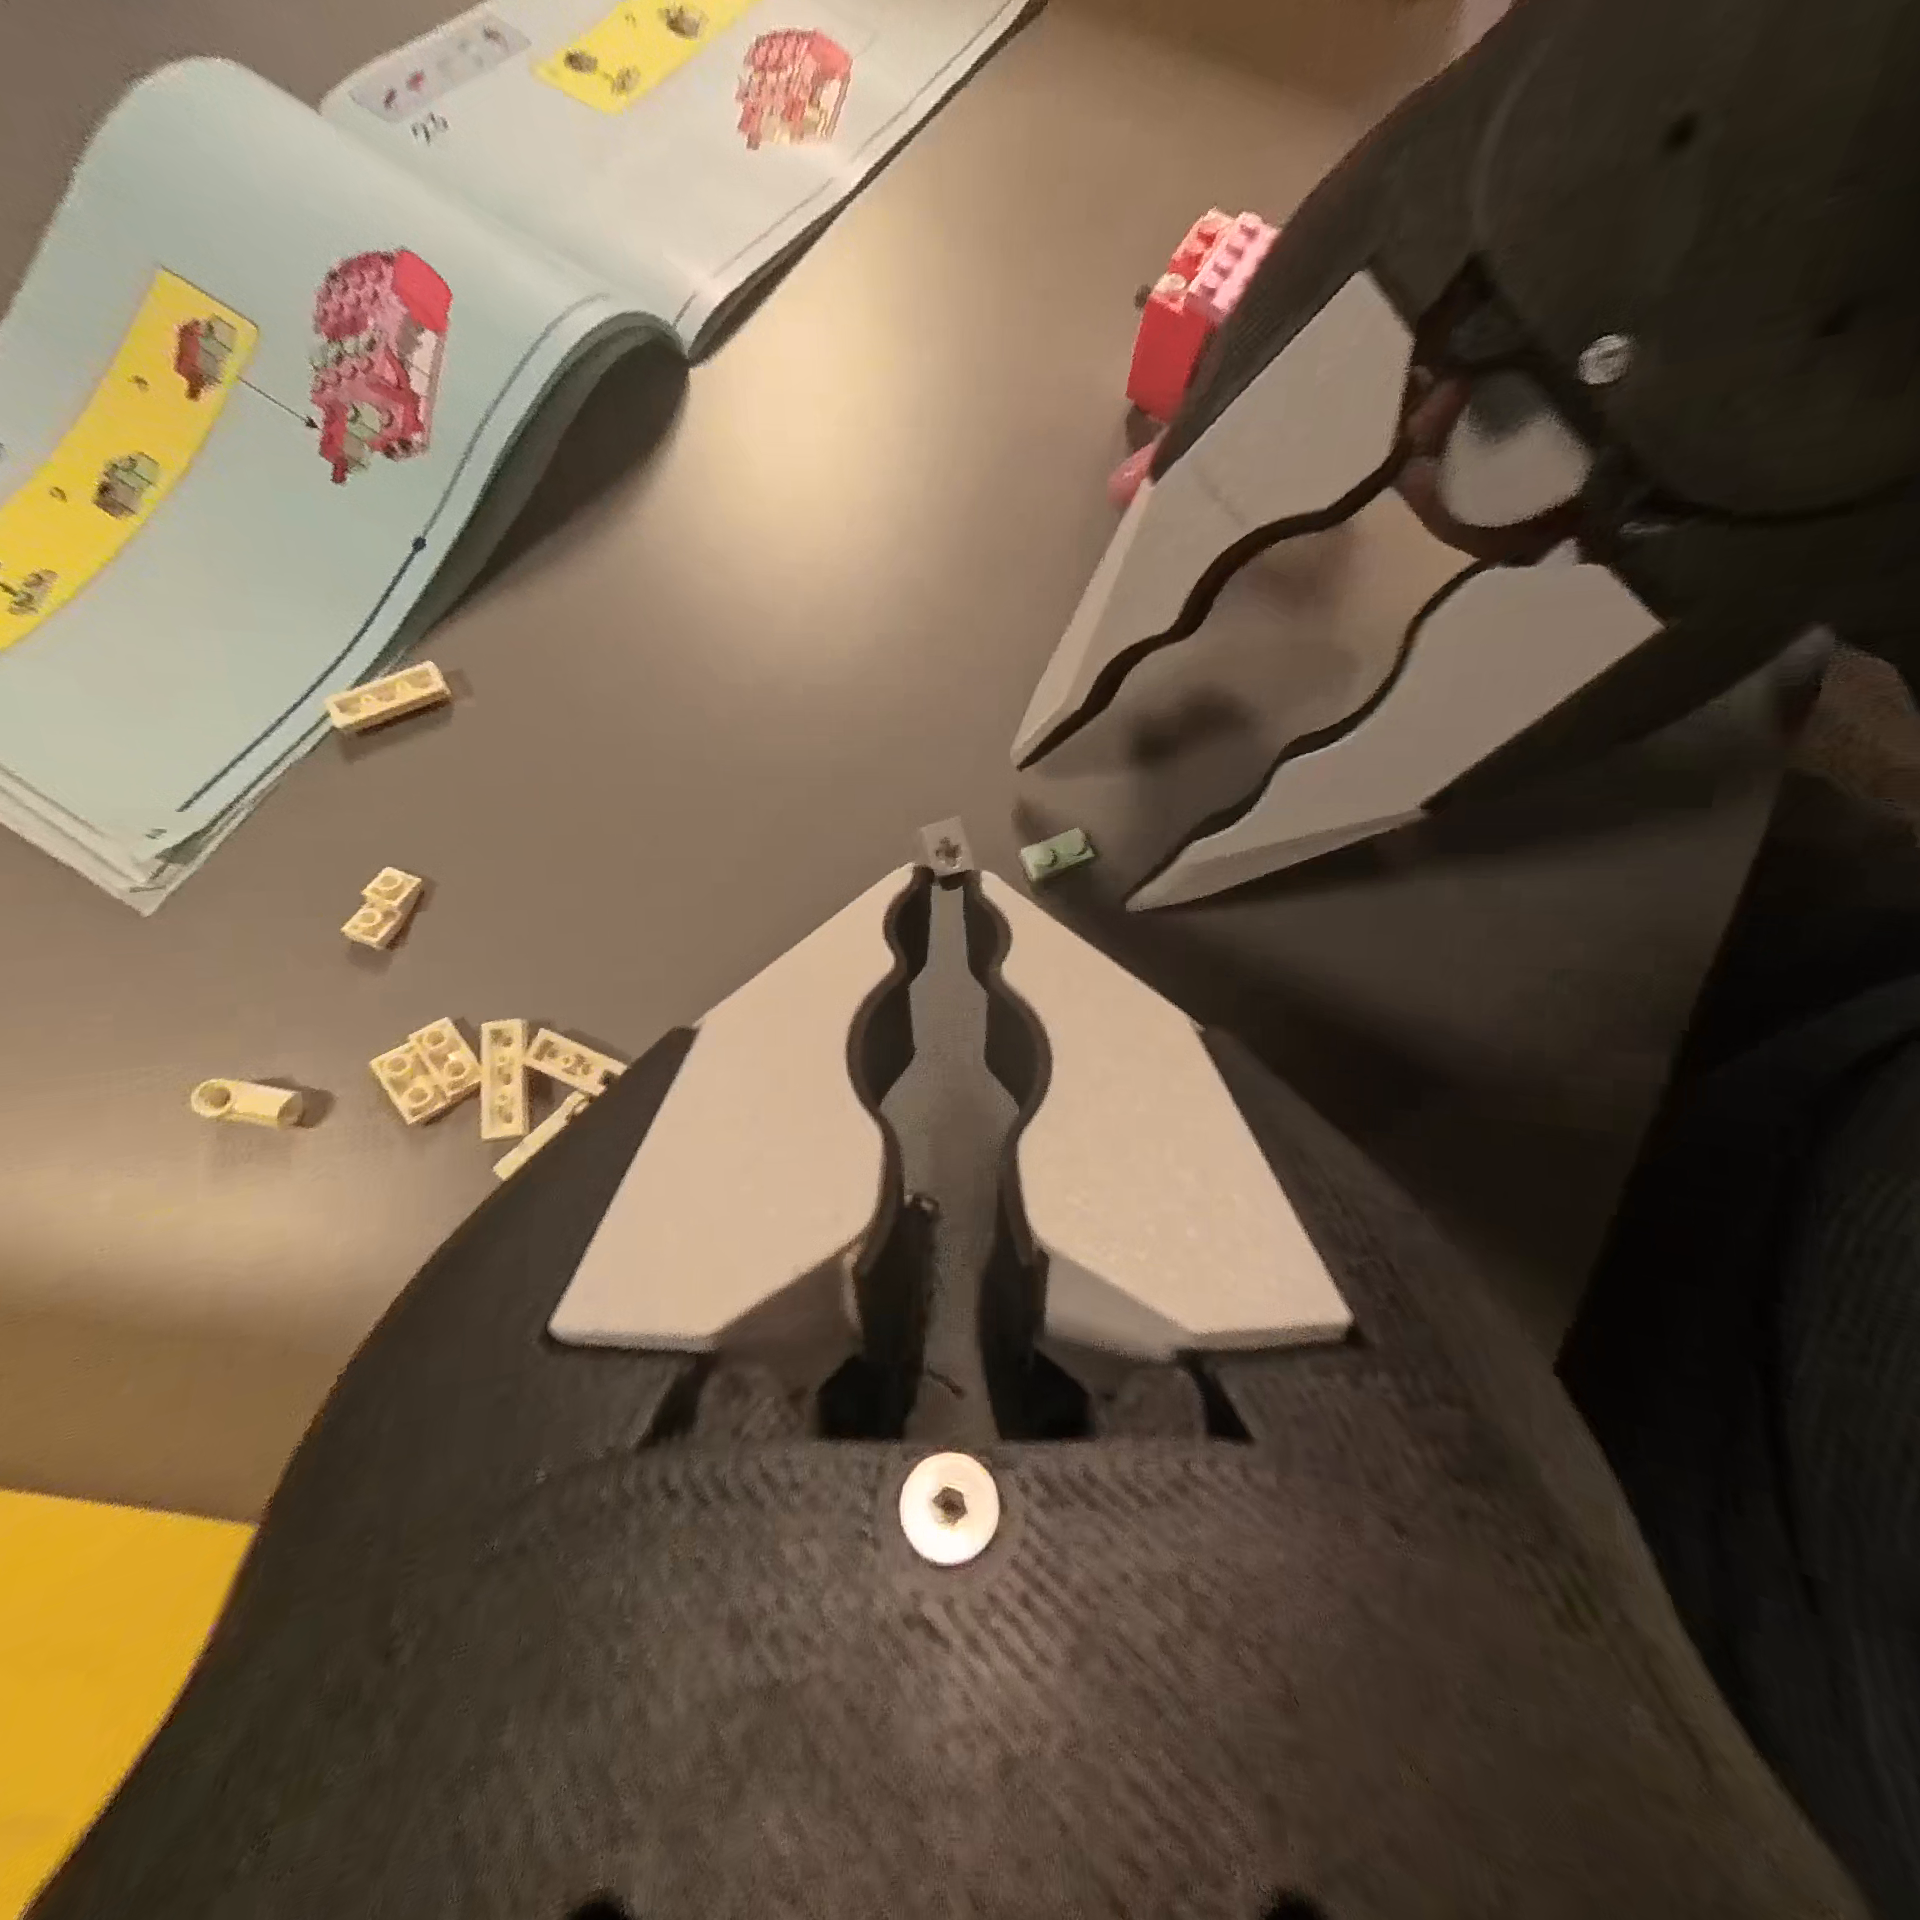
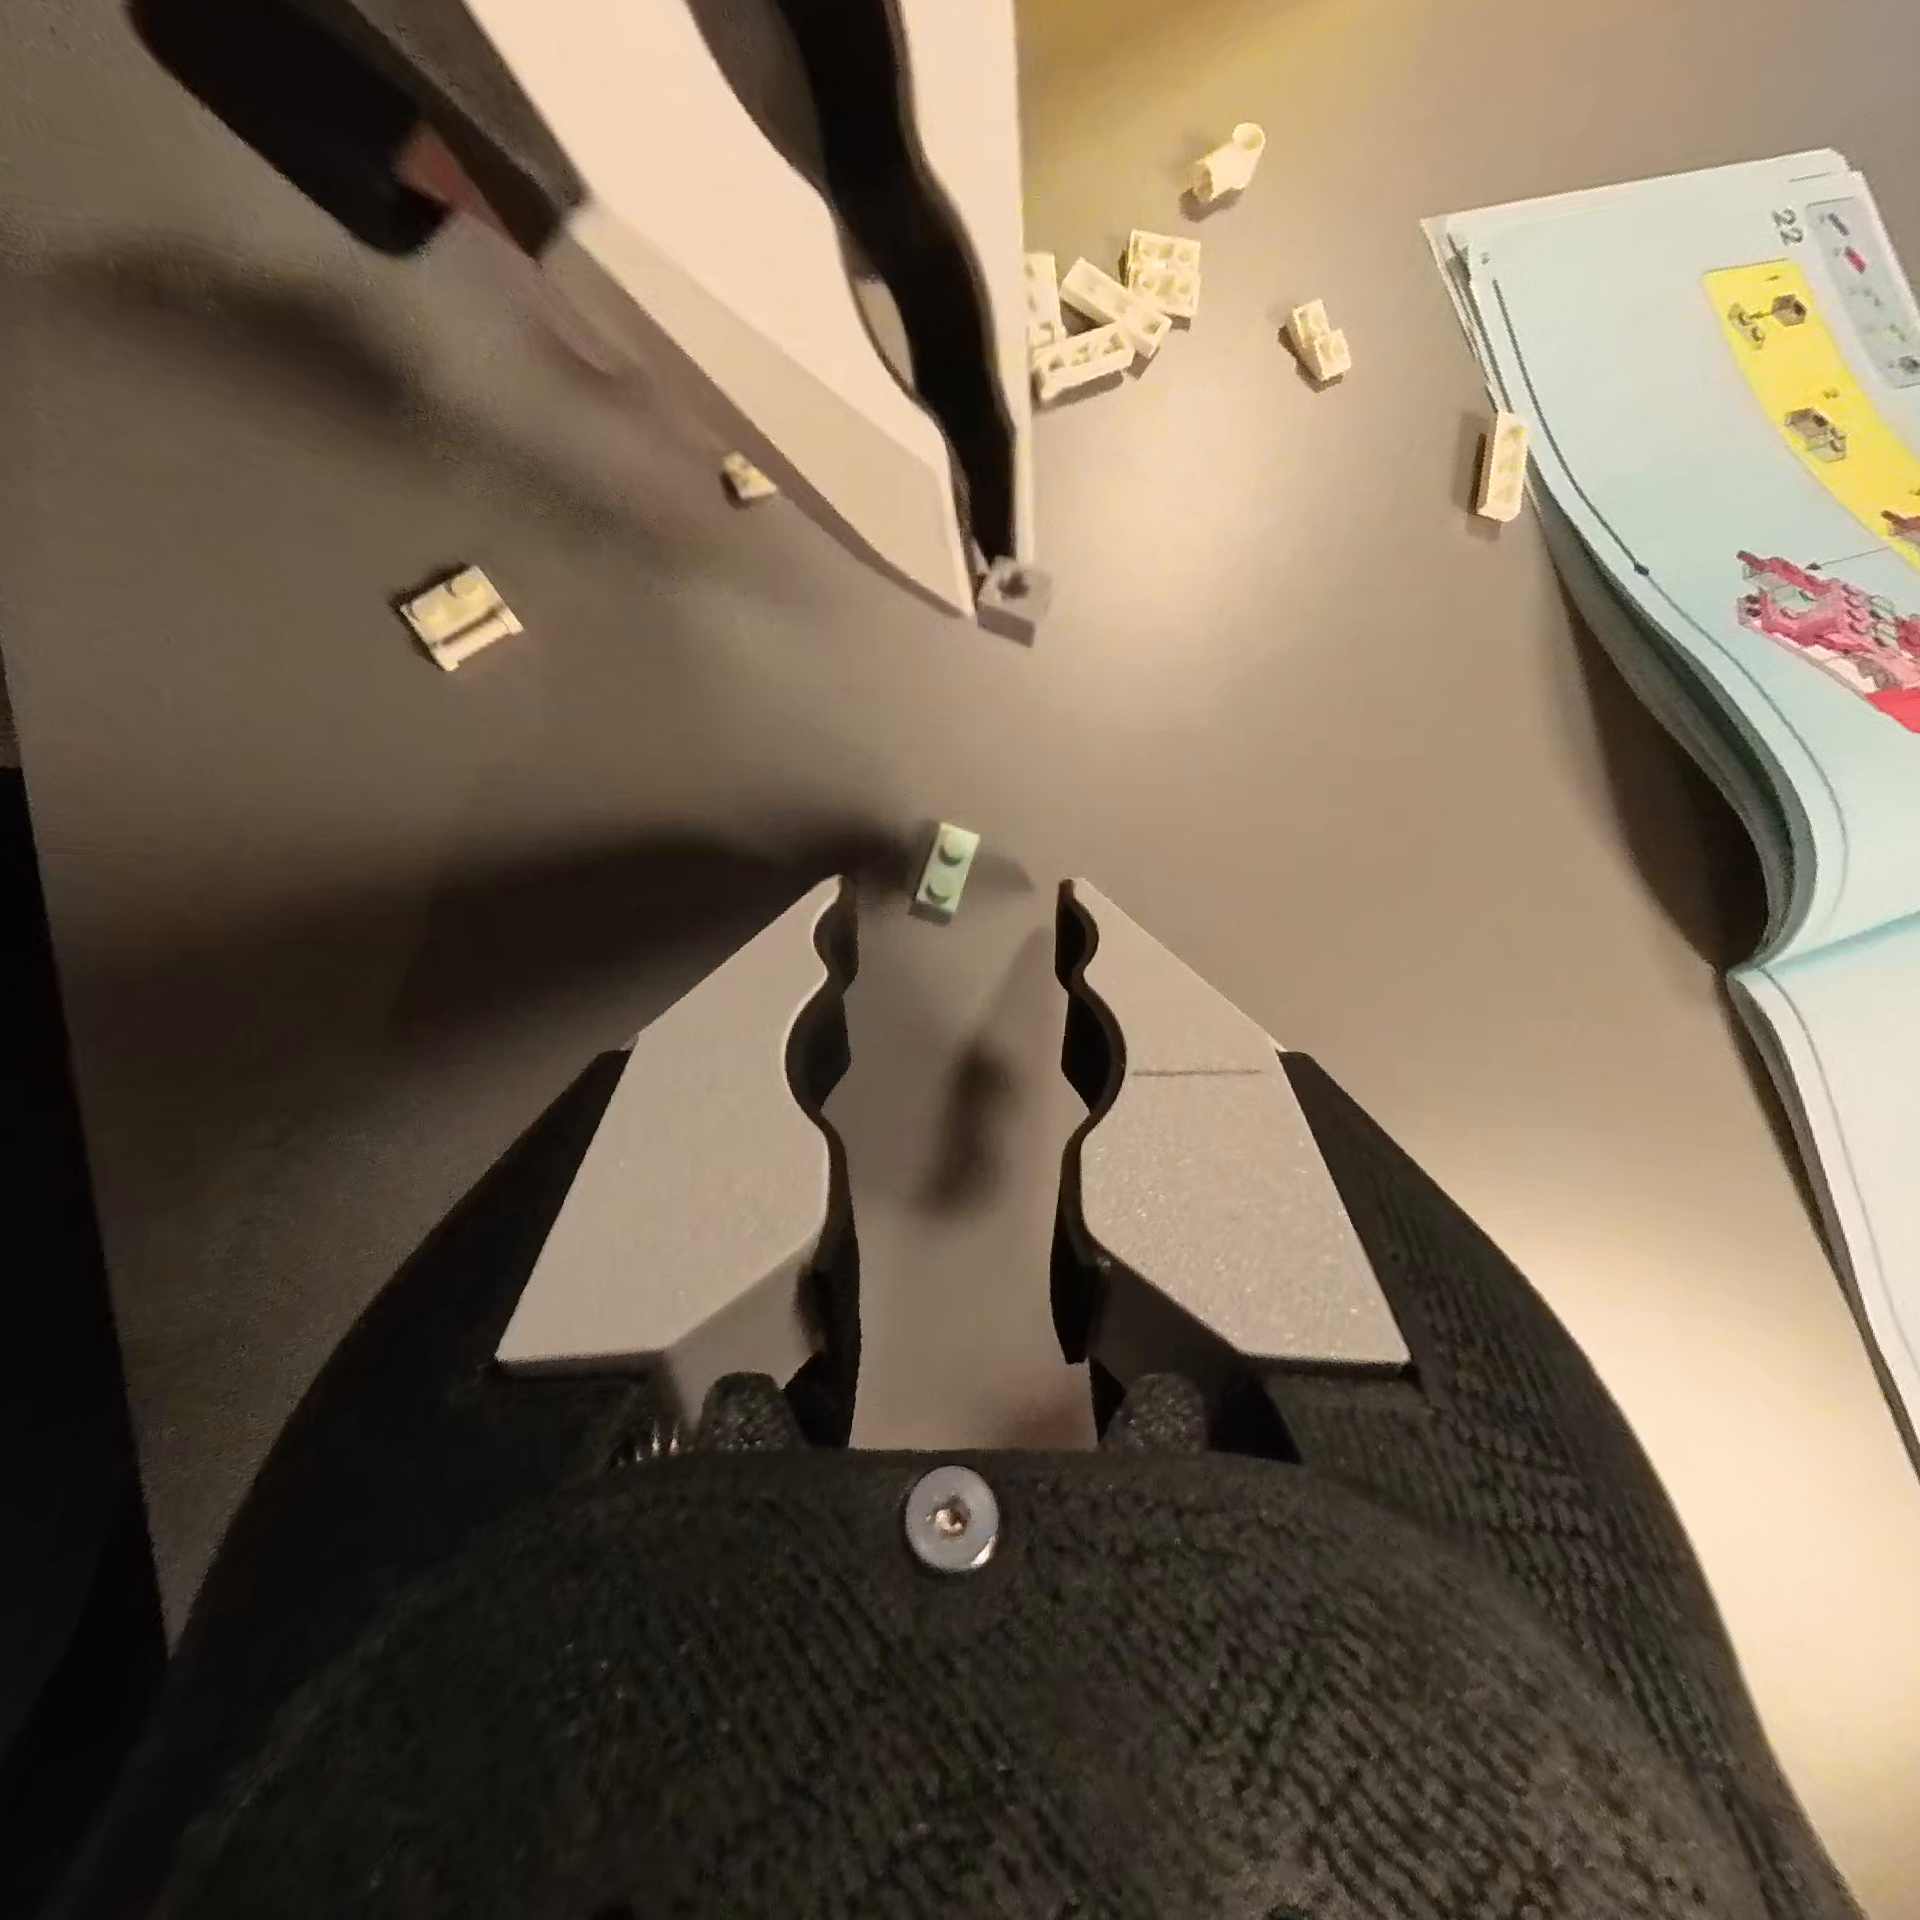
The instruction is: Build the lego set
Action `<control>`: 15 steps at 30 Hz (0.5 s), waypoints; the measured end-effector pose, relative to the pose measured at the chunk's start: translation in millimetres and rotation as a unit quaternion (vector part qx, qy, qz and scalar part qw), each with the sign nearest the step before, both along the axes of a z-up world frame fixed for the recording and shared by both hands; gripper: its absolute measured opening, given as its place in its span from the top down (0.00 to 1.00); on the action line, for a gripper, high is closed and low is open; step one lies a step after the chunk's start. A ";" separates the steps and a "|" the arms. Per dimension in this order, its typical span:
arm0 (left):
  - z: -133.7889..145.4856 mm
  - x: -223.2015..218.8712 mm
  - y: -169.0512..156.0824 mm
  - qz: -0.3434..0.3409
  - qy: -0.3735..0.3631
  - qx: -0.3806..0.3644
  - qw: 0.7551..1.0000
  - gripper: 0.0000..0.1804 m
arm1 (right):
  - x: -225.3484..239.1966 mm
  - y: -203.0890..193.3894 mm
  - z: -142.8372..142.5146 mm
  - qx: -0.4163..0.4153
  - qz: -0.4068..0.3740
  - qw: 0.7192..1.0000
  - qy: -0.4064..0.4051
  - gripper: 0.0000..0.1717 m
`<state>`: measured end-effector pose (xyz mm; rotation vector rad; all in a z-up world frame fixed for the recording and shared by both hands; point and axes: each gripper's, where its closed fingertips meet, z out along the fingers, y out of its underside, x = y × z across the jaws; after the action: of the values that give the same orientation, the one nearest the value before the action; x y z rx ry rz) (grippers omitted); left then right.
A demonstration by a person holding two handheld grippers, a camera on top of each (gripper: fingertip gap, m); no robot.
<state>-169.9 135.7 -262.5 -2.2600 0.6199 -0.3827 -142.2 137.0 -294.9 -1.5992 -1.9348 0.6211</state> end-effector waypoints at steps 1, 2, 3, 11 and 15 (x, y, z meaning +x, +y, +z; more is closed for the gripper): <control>3.6 -0.9 -2.2 -0.002 0.001 0.006 1.000 0.97 | -1.0 1.1 0.2 0.002 0.000 1.000 0.000 0.78; 6.8 -2.3 -4.2 -0.003 0.004 0.012 1.000 0.97 | -1.8 3.6 0.1 0.006 -0.002 1.000 -0.003 0.78; 9.9 -2.8 -6.3 -0.007 0.006 0.017 1.000 0.97 | -2.8 6.8 0.4 0.013 -0.004 1.000 -0.003 0.78; 31.3 -8.4 -12.4 -0.027 0.027 0.081 0.996 0.97 | -5.5 28.6 11.5 0.060 -0.032 0.998 0.010 0.79; 71.7 0.4 -19.5 -0.086 0.038 0.262 0.960 0.97 | -7.1 18.3 37.5 0.054 -0.007 0.996 0.075 0.79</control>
<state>-169.5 116.3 -190.7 -1.7243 0.8498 -0.1853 -149.3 155.2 -257.4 -1.4549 -1.8148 0.6031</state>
